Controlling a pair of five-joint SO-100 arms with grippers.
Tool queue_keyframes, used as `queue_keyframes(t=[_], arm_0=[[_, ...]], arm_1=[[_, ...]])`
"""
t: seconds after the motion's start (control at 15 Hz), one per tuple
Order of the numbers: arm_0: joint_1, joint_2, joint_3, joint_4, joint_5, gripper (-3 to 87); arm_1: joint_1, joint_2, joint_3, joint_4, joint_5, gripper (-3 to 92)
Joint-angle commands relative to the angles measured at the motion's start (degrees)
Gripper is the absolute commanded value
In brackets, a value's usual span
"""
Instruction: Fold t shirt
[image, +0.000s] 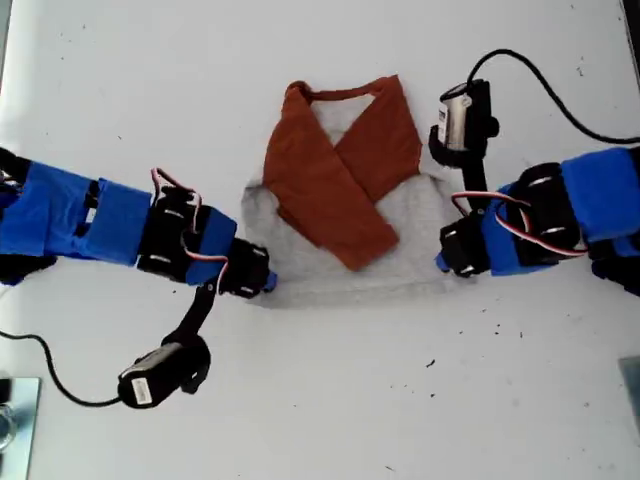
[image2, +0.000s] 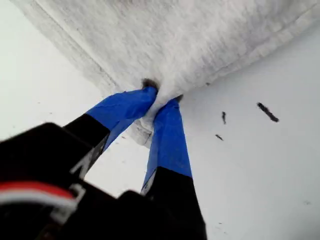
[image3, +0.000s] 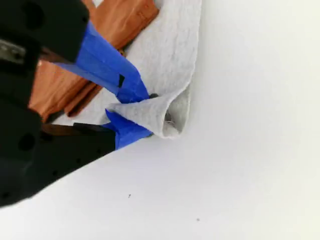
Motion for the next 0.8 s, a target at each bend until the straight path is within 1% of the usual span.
queue_keyframes(t=[0.0,0.13,0.27,0.4,0.47,0.53,0.6,0.67,0.73], arm_0=[[-0.26,6.94,-4.04,3.78,-0.44,-0.3],[-6.24,11.16,-4.48,5.98,3.16,-0.3],[-15.73,16.52,-5.1,7.65,9.4,-0.3],[-27.25,21.53,-2.11,7.56,14.5,-0.3],[-32.43,23.47,0.0,6.77,16.08,-0.3],[-37.0,26.46,3.43,4.39,17.14,-0.3],[-40.34,29.44,6.42,1.49,19.25,15.2],[-42.19,31.9,7.91,-0.18,20.83,30.2],[-43.68,36.04,11.25,-2.11,20.65,35.2]], arm_1=[[3.6,2.9,-7.29,2.02,-6.5,3.1],[11.87,3.69,-11.43,1.85,-13.62,3.1],[23.29,4.39,-15.21,-1.41,-22.85,3.1],[33.66,1.49,-19.51,-6.06,-29.79,3.1],[37.62,-0.79,-20.21,-10.9,-33.4,3.2],[40.78,-3.34,-20.74,-16.0,-35.07,5.8],[43.77,-6.77,-22.85,-18.02,-33.4,23.5],[46.49,-8.44,-23.55,-19.95,-30.59,31.9],[49.75,-7.65,-22.94,-20.3,-25.93,37.4]])
